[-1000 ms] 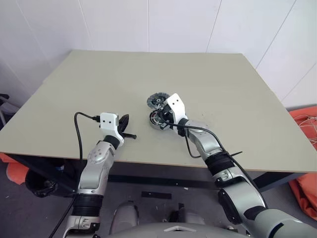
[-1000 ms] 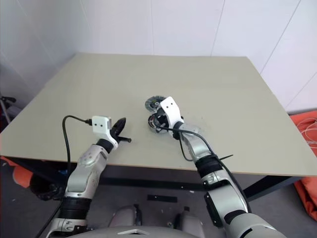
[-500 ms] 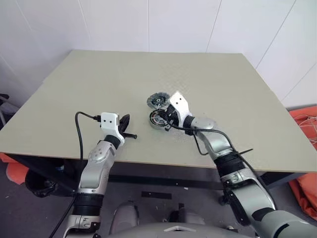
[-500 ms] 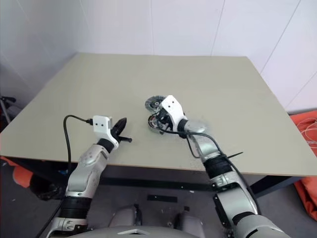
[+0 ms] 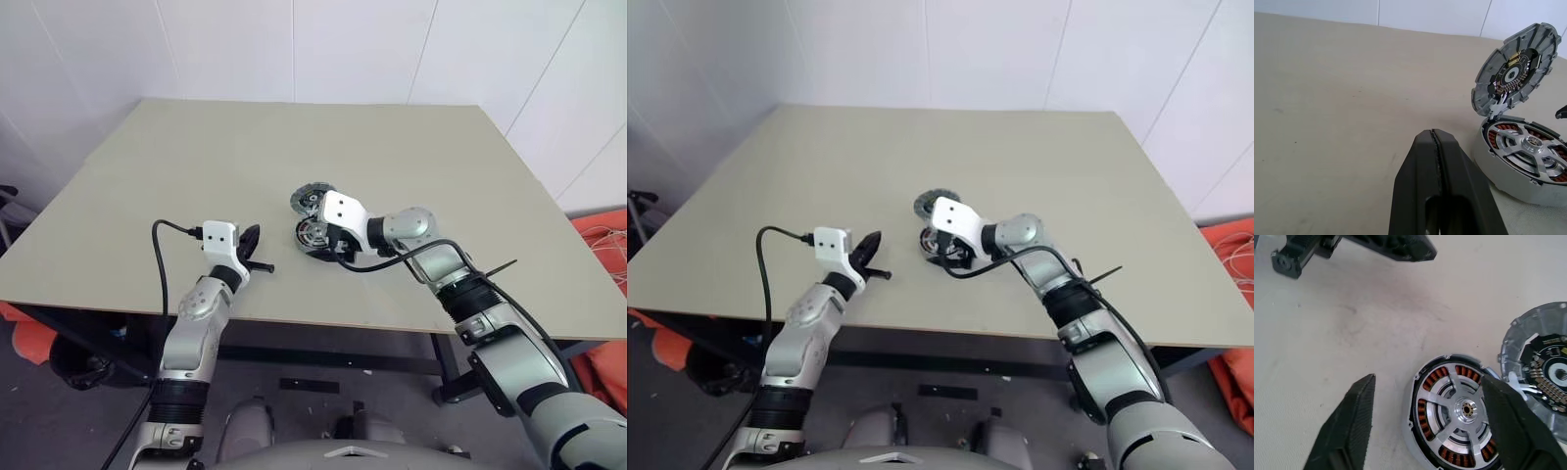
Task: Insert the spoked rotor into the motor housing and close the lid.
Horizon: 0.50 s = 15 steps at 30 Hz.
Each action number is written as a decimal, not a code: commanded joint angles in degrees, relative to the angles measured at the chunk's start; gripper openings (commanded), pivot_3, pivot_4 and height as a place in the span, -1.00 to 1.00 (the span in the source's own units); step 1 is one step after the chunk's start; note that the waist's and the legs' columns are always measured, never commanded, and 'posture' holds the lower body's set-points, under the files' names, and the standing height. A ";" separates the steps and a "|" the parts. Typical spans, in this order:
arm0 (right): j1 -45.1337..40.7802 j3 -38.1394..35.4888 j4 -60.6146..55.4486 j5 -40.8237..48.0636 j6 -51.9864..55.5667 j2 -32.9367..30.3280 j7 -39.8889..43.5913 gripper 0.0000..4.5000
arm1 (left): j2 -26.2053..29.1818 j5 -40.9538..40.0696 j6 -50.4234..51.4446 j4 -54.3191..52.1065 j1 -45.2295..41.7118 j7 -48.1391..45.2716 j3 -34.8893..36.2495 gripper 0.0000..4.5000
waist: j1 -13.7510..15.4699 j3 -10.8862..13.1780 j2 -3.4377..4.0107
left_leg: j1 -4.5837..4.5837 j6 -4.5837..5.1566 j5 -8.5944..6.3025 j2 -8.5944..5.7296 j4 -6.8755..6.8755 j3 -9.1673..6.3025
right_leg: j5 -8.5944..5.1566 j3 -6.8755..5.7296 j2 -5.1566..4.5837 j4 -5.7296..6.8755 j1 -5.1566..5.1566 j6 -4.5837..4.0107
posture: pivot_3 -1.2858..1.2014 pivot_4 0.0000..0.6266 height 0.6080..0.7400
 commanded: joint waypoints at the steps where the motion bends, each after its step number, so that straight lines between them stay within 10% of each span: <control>1: -4.19 1.23 2.61 -2.01 -4.58 -0.59 3.03 0.77 | -0.20 -0.01 -0.87 -1.17 -0.71 0.03 -0.16 -1.00 | 0.00 0.00 0.00 | -0.01 0.01 0.00 0.00 0.01 0.00 | 0.00 0.00 0.00 0.00 0.00 0.00 | 0.03 -1.00 1.00; 15: -14.91 6.76 17.21 -11.19 -20.13 -4.16 13.78 0.77 | -0.69 0.34 -1.41 0.22 -1.40 -0.17 -0.35 -1.00 | -0.03 0.00 0.00 | -0.57 0.35 -0.22 0.11 1.00 -0.01 | 0.00 -0.05 -0.07 0.70 -0.40 -0.01 | 0.03 -1.00 1.00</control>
